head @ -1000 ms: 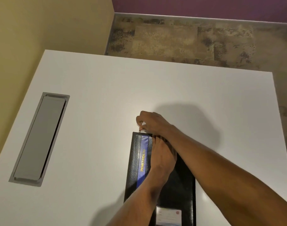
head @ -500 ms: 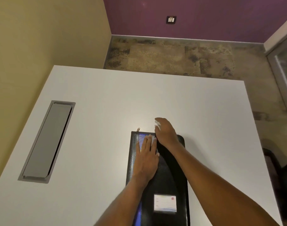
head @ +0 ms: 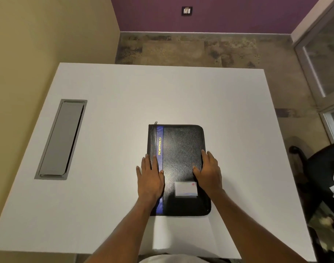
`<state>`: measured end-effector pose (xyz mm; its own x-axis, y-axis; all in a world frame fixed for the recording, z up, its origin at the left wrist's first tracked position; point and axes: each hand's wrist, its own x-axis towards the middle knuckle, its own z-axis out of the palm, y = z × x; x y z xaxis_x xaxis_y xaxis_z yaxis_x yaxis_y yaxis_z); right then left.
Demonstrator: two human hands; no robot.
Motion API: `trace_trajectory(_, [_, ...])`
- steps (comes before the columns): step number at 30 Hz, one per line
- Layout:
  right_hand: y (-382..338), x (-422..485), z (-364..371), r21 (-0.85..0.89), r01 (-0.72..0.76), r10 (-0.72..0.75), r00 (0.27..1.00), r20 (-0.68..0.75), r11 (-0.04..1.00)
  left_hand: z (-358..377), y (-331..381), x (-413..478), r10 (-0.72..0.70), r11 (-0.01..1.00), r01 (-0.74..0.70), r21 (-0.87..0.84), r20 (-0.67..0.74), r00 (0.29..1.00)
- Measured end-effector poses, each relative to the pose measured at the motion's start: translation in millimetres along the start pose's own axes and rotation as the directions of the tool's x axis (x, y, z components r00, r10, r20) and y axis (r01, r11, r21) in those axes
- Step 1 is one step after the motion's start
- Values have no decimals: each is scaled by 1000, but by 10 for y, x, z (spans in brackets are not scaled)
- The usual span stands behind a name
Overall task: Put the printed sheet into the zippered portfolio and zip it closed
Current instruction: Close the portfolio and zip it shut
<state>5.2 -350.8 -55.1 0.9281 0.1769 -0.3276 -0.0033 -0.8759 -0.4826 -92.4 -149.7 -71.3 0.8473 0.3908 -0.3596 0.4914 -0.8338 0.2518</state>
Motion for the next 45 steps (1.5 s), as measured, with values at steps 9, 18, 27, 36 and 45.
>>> trace_trajectory(9, [188,-470,212,172,-202,196,979,54,964,108,13,-256,-209,918,203,-342,20,978])
trace_trajectory(18, [212,-128,86,210,-312,282,946,162,926,-10,-52,148,-444,770,451,-451,128,887])
trace_trajectory(27, [-629,467,176,275,-175,151,983,104,945,-548,-550,866,-438,790,395,-468,20,899])
trace_trajectory(36, [-1596,1451,355,275,-84,73,996,52,958,-1219,-1067,1973,-451,783,376,-495,-36,892])
trace_trajectory(45, [-1883,1905,651,256,-127,108,991,84,958,-1255,-1391,2553,-417,830,381,-407,-1,909])
